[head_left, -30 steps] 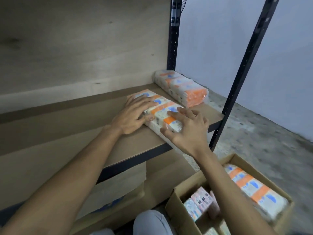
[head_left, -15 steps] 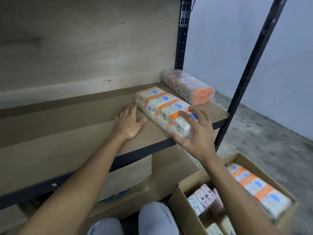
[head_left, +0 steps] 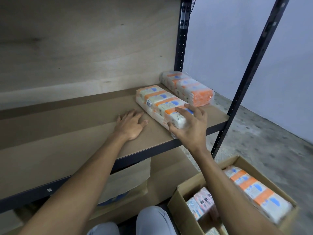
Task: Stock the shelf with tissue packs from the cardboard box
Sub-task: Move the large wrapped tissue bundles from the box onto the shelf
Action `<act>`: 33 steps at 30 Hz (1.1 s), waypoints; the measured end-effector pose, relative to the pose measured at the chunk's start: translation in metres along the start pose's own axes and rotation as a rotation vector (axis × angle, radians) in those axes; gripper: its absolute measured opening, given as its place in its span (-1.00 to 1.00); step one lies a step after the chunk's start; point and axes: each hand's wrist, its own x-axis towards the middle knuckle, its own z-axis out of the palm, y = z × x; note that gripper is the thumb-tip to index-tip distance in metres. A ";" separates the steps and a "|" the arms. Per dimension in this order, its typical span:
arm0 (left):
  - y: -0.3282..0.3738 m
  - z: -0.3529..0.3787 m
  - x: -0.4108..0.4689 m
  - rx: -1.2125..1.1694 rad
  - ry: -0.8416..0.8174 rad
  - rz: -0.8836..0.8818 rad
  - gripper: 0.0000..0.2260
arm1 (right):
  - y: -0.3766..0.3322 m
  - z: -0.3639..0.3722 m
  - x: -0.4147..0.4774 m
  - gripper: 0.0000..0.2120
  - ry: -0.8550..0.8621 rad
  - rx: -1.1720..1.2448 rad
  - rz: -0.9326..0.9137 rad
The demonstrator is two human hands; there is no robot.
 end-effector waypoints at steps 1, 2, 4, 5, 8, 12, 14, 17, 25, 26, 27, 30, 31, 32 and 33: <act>0.001 0.000 0.001 -0.002 0.000 0.000 -0.49 | 0.000 0.001 0.001 -0.52 0.015 0.016 -0.002; 0.001 0.001 0.003 -0.003 0.000 0.002 -0.48 | 0.001 0.001 0.003 -0.53 0.032 0.030 -0.005; 0.003 0.001 0.005 -0.004 0.003 0.010 -0.49 | 0.002 0.002 0.006 -0.55 0.057 0.042 -0.011; 0.003 0.002 0.007 -0.004 0.004 0.014 -0.49 | 0.002 0.002 0.009 -0.55 0.068 0.043 -0.015; 0.005 0.003 0.012 -0.009 -0.003 0.017 -0.48 | 0.002 0.001 0.018 -0.60 0.128 0.059 -0.034; 0.008 0.003 0.019 -0.020 -0.009 0.022 -0.47 | 0.002 -0.006 0.037 -0.62 0.191 0.078 -0.052; 0.011 0.003 0.024 -0.029 -0.012 0.024 -0.46 | 0.003 -0.011 0.048 -0.63 0.219 0.091 -0.050; 0.018 0.005 0.031 -0.032 -0.019 0.030 -0.46 | 0.008 -0.020 0.067 -0.63 0.245 0.097 -0.034; 0.047 0.012 0.063 -0.081 -0.038 0.053 -0.46 | 0.046 -0.023 0.116 -0.62 0.271 0.063 0.011; 0.050 0.014 0.067 -0.083 -0.038 0.060 -0.46 | 0.051 -0.022 0.121 -0.62 0.275 0.059 0.016; 0.051 0.015 0.071 -0.086 -0.037 0.064 -0.46 | 0.057 -0.019 0.125 -0.62 0.276 0.056 0.023; 0.051 0.018 0.079 -0.100 -0.037 0.065 -0.46 | 0.072 -0.011 0.137 -0.62 0.277 0.034 0.028; 0.050 0.019 0.081 -0.105 -0.037 0.063 -0.46 | 0.076 -0.007 0.139 -0.62 0.274 0.027 0.028; 0.050 0.019 0.082 -0.108 -0.036 0.064 -0.46 | 0.080 -0.004 0.141 -0.62 0.269 0.026 0.031; 0.049 0.020 0.082 -0.110 -0.034 0.065 -0.46 | 0.084 -0.001 0.143 -0.63 0.263 0.030 0.036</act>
